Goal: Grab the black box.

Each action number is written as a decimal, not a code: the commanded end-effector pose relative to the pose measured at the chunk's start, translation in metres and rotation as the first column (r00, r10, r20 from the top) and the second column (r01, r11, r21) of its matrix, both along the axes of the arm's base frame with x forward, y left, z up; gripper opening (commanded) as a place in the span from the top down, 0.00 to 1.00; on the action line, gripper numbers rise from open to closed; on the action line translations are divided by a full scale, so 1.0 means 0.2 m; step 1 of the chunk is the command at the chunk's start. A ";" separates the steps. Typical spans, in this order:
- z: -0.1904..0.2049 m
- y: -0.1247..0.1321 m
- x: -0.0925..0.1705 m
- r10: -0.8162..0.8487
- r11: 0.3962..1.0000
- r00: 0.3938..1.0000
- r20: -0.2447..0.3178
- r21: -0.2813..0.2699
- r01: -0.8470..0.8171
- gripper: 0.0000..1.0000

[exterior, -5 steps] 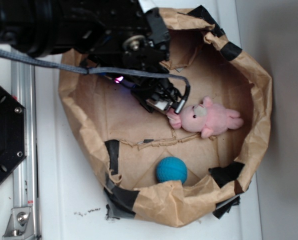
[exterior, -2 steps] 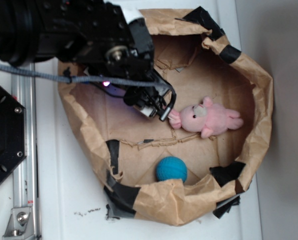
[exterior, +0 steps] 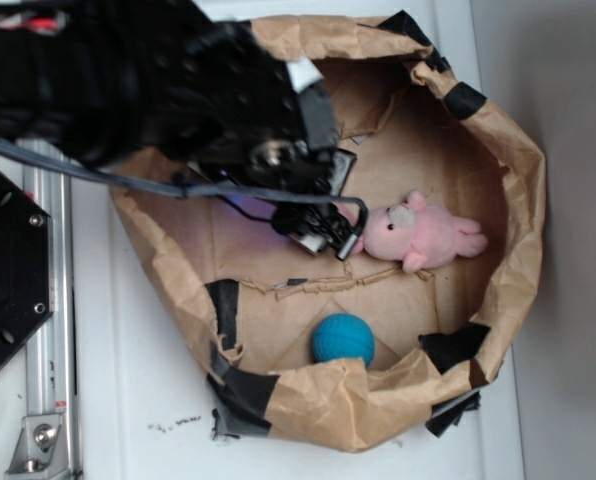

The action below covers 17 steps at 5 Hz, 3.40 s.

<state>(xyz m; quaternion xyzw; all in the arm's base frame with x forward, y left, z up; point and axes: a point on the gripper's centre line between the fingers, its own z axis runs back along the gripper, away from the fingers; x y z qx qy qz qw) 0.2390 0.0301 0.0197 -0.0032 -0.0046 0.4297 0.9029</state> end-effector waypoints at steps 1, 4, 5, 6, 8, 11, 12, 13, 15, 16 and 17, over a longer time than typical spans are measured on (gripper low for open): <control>-0.06 0.02 0.14 -0.020 1.000 1.000 0.024 -0.006 0.020 0.00; -0.08 0.02 0.19 -0.026 0.999 0.998 0.053 -0.041 0.028 1.00; -0.06 0.04 0.21 -0.028 0.998 0.998 0.053 -0.047 0.030 1.00; 0.03 0.06 0.16 -0.057 0.996 0.995 0.087 -0.056 0.062 1.00; 0.23 0.09 0.05 0.019 0.992 0.985 0.172 -0.123 0.002 0.00; 0.27 0.16 0.00 0.160 0.981 0.971 0.179 -0.135 -0.137 0.00; 0.24 0.10 0.02 0.165 0.985 0.973 0.160 -0.066 -0.157 0.00; 0.11 0.05 0.23 0.182 0.983 0.969 0.165 -0.054 -0.175 0.00; 0.06 0.04 0.36 0.195 0.981 0.968 0.161 -0.030 -0.193 0.00; -0.01 0.04 0.35 0.162 0.987 0.981 0.110 -0.032 -0.159 0.00; 0.00 0.02 0.27 0.119 0.993 0.981 0.154 -0.013 -0.118 1.00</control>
